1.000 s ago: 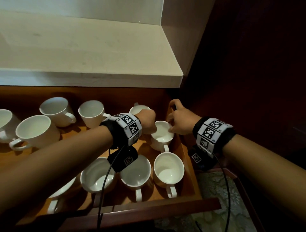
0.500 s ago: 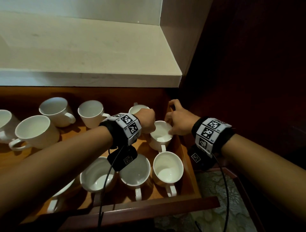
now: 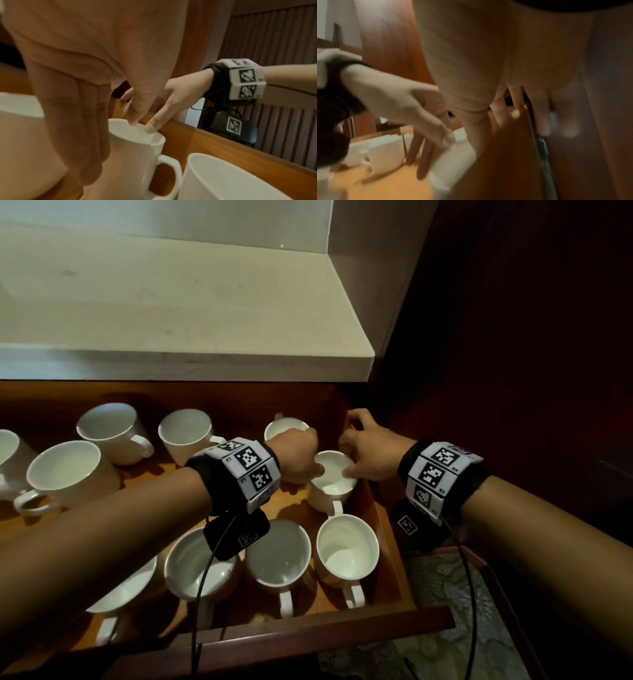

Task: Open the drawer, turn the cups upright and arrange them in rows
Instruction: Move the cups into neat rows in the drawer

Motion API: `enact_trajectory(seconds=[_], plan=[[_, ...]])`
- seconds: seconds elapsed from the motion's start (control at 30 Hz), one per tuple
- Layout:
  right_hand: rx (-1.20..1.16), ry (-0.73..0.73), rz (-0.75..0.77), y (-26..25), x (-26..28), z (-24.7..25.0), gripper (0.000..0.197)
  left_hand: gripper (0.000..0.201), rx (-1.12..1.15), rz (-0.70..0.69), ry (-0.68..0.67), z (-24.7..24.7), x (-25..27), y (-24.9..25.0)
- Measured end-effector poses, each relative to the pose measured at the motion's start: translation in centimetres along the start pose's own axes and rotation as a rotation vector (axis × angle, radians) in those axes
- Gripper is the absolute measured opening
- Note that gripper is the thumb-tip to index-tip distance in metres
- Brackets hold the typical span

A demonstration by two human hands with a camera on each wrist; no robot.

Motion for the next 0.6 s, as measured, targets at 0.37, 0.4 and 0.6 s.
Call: enact_trajectory(seconds=[0.37,0.4,0.6], plan=[[0.03,0.042,0.052,-6.7,-1.8,4.3,0.048,0.027,-0.053,0.204,0.255,6.4,0.0,-5.3],[0.046,-0.001,0.026,-7.1,-2.4,3.9,0.043,0.026,-0.028,0.22,0.223,6.1,-0.2,-5.8],[0.134,-0.089,-0.032,-8.5,-4.9,3.0,0.028,0.028,0.075,0.183,0.147,4.9,-1.1,-7.0]])
Point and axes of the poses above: each hand's wrist, its own x-axis away from the middle knuckle, its own z-axis out of the back of the hand, y = z × x, the point moved 5 cm from there along -x, towards the middle knuckle, and after that the axes turned 6 degrees about -y, right-handed, at the moved point
